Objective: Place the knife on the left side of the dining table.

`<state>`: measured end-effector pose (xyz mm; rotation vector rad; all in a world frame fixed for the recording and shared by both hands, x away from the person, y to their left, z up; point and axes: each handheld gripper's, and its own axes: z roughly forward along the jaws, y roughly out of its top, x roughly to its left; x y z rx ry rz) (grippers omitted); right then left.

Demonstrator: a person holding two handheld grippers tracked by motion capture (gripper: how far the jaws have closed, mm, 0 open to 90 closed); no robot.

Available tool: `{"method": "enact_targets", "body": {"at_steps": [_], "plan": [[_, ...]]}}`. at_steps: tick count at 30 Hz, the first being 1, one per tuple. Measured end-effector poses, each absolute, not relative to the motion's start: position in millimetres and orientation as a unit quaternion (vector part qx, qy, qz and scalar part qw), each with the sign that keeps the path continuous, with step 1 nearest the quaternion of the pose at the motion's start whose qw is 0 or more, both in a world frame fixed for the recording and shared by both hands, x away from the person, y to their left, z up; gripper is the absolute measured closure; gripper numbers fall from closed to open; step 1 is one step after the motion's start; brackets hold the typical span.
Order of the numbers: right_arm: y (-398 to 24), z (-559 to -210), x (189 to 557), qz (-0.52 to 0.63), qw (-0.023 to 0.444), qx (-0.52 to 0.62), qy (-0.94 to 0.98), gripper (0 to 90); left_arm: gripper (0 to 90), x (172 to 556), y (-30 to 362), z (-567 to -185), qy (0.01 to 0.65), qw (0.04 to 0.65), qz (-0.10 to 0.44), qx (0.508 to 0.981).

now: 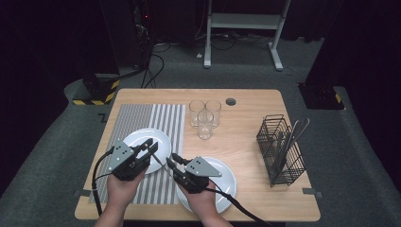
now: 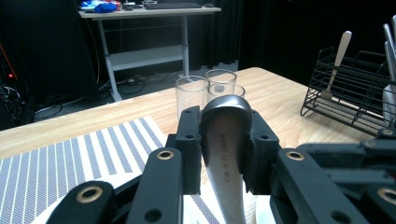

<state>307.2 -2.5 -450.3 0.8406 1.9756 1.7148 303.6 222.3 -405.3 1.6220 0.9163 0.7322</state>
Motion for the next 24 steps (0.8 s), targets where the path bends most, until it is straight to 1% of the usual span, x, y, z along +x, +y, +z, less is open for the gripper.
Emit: {"method": "enact_targets", "body": {"at_steps": [13, 24], "plan": [[-32.5, -445.5, 313.4, 0.607, 0.230, 0.324, 0.688, 72.3, 70.4, 304.0, 239.9, -412.5, 0.404, 0.542, 0.306, 0.670], [-65.8, -452.7, 316.6, 0.587, 0.256, 0.352, 0.683, 72.3, 69.5, 302.0, 253.7, -418.9, 0.415, 0.542, 0.304, 0.664]]}}
